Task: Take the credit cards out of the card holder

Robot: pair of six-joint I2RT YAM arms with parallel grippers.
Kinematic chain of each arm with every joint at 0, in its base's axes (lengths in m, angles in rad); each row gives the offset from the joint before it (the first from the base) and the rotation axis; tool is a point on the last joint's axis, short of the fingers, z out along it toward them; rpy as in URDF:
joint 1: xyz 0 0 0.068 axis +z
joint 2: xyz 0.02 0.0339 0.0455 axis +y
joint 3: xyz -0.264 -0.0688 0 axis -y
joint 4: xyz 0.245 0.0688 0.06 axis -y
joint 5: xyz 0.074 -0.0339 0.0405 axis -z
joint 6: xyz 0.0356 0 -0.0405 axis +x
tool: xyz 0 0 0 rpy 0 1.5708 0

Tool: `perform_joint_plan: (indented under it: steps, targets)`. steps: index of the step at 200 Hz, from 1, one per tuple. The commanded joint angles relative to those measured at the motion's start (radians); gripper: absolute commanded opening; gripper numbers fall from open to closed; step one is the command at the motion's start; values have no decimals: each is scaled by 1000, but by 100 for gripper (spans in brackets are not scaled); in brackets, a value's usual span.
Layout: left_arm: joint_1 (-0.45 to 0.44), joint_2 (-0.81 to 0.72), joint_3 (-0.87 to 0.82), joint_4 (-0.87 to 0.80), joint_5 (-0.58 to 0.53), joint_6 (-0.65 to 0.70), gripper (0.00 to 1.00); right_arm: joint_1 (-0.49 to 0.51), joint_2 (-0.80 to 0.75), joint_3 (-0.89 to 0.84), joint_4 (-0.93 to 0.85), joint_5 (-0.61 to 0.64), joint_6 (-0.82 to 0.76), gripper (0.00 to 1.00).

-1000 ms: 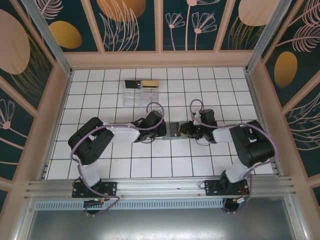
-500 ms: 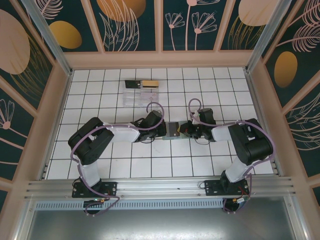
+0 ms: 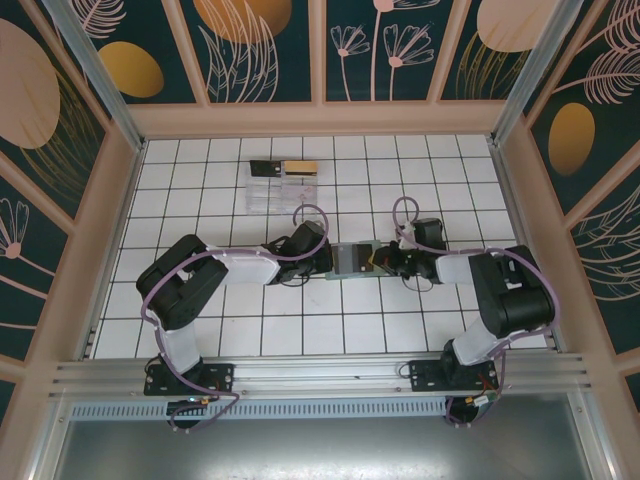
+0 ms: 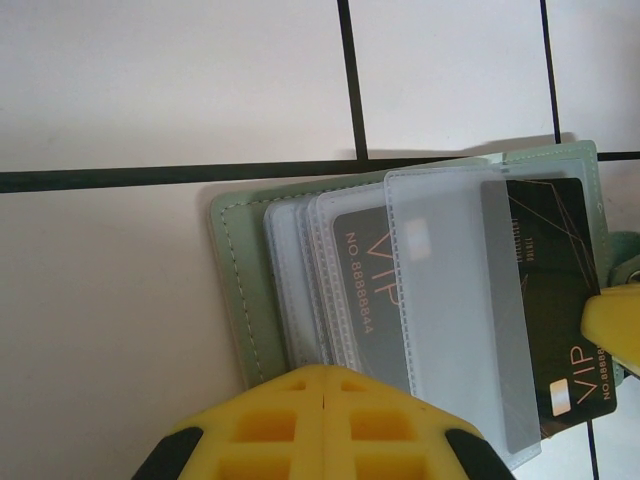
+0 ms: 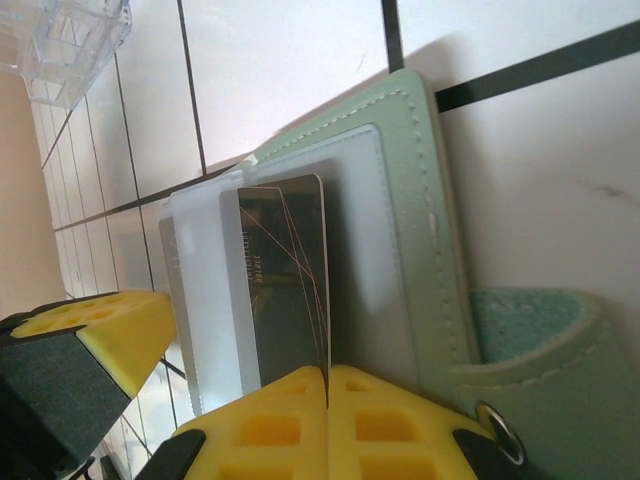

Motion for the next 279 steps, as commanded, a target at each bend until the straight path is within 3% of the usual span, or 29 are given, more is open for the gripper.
perform_joint_plan:
  steps: [1,90,113,134,162,209,279]
  targets:
    - [2,2,-30,-61,-3,17,0,-29,-22,-32,-70,31,-31,8]
    - [2,-60,-29,-42,2,13,3,-68,-251,-72,-98,8,-20,5]
    - [3,-125,-34,-41,-29,3,27,-62,-326,-56,-108,-6,-18,4]
    - [2,-227,-41,-12,-47,-8,40,-42,-385,-43,-93,-15,-20,0]
    - [3,-337,-114,194,23,-26,56,-11,-430,-27,-33,-31,-11,0]
    - [53,-416,-204,477,227,-98,55,2,-483,-30,134,-111,34,0]
    - [89,-457,-243,649,359,-155,46,31,-506,-34,354,-197,107,0]
